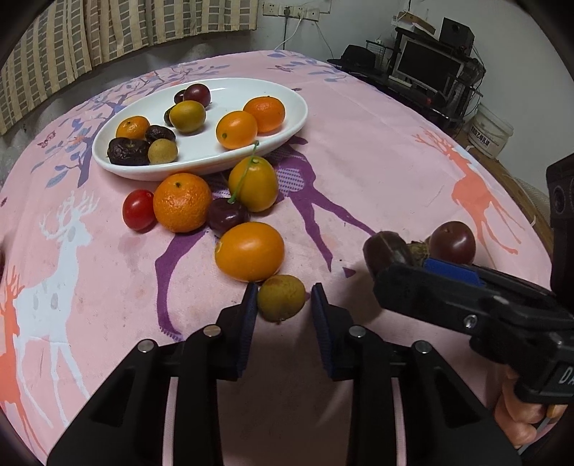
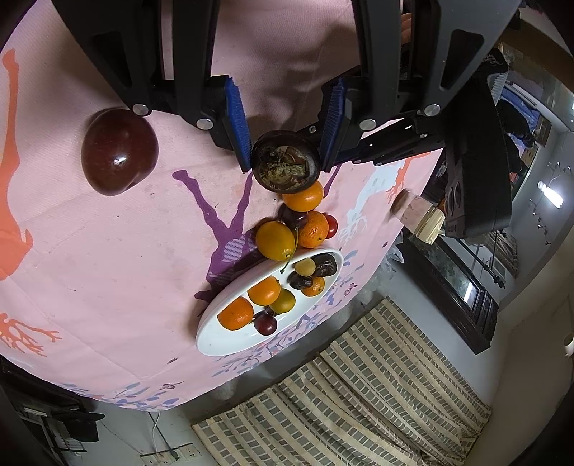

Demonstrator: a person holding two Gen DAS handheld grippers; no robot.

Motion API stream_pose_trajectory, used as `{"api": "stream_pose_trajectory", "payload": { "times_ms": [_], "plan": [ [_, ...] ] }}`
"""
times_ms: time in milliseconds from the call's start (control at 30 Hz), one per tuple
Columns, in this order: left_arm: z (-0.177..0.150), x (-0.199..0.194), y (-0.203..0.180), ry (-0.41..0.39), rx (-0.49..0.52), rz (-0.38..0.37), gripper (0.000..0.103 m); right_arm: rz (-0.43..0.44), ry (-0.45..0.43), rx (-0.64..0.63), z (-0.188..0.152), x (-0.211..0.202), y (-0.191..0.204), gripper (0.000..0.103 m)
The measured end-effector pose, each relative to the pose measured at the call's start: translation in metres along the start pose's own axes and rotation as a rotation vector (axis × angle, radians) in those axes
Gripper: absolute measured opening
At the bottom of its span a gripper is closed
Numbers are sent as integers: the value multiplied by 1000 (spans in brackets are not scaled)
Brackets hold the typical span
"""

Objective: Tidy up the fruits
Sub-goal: 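Grasp the small yellow fruit with the left tool while the right tool holds the dark fruit, then release the yellow fruit and dark fruit onto the white plate with both tools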

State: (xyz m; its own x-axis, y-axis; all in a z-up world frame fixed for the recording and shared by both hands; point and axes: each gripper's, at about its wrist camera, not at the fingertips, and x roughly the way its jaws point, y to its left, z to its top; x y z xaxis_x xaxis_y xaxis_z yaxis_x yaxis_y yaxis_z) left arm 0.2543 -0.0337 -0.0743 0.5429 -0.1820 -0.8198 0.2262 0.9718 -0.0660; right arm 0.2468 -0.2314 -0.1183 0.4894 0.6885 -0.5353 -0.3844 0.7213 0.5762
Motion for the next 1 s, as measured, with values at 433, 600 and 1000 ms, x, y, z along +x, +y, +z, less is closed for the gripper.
{"api": "stream_pose_trajectory", "payload": {
  "times_ms": [433, 600, 1000],
  "plan": [
    [-5, -38, 36, -113, -104, -119, 26, -41, 14, -54, 3, 2, 9, 39],
    [36, -50, 70, -187, -135, -98, 26, -144, -79, -163, 42, 7, 35, 39],
    [127, 14, 123, -185, -213, 21, 26, -312, -63, -202, 148, 111, 29, 40]
  ]
}}
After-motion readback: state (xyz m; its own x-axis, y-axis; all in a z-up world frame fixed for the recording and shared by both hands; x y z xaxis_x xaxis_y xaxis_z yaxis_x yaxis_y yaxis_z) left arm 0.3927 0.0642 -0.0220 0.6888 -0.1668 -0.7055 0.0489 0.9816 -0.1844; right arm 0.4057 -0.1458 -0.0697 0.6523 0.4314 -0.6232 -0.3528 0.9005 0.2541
